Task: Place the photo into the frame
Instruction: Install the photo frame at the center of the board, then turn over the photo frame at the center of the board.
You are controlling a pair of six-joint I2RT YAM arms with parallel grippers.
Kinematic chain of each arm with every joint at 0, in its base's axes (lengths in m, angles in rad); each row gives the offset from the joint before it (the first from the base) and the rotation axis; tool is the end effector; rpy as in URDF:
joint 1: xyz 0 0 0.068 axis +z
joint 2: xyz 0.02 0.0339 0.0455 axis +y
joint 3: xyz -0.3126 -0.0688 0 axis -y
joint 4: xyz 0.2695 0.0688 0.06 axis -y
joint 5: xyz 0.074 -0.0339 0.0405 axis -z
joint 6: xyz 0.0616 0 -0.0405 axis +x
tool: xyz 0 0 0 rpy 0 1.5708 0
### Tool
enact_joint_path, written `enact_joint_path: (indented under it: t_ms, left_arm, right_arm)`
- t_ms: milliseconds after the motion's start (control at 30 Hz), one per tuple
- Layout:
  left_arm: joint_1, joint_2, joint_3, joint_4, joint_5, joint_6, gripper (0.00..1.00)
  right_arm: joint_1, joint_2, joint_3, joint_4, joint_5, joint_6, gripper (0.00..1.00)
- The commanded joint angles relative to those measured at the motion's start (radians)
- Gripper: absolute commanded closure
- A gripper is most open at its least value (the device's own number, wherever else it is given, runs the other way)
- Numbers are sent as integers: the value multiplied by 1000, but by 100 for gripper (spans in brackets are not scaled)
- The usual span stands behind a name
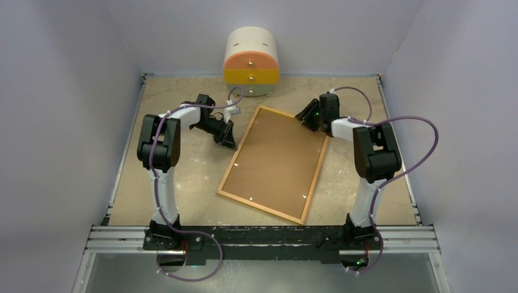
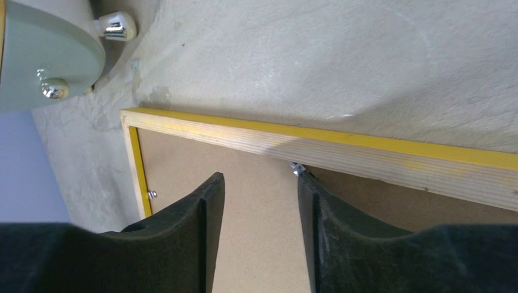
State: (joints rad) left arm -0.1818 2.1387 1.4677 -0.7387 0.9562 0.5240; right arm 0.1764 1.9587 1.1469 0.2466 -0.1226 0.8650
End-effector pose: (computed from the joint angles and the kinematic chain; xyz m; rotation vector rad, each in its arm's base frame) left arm 0.4375 -0.1316 0.1484 0.9794 2.3511 -1.2644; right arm 0.4726 0.0919 0.1763 0.6795 2.1172 0.7263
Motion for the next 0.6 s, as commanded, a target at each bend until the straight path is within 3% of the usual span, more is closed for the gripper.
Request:
enact_joint_path:
  t_ms: [0,133,233,400,567]
  left_arm:
    - [18,-43,18,-94,-31,64,89]
    - [60,-87,32,-148,-30,93,84]
    - [121,-123,31,-188,-16,115,74]
    - [274,-179,17,-273,3,197,59]
    - [409,-202,11,-389,25,318,55]
  right_arm:
    - [54,-80,43,-31,28,-41,46]
    - [205,-106,120,-186,134,-87,34]
    - [342,-50,266,-379,269,-108,30]
    - [497,116,542,-663,455,-126,28]
    - [592,231,704,-808,618,-124,26]
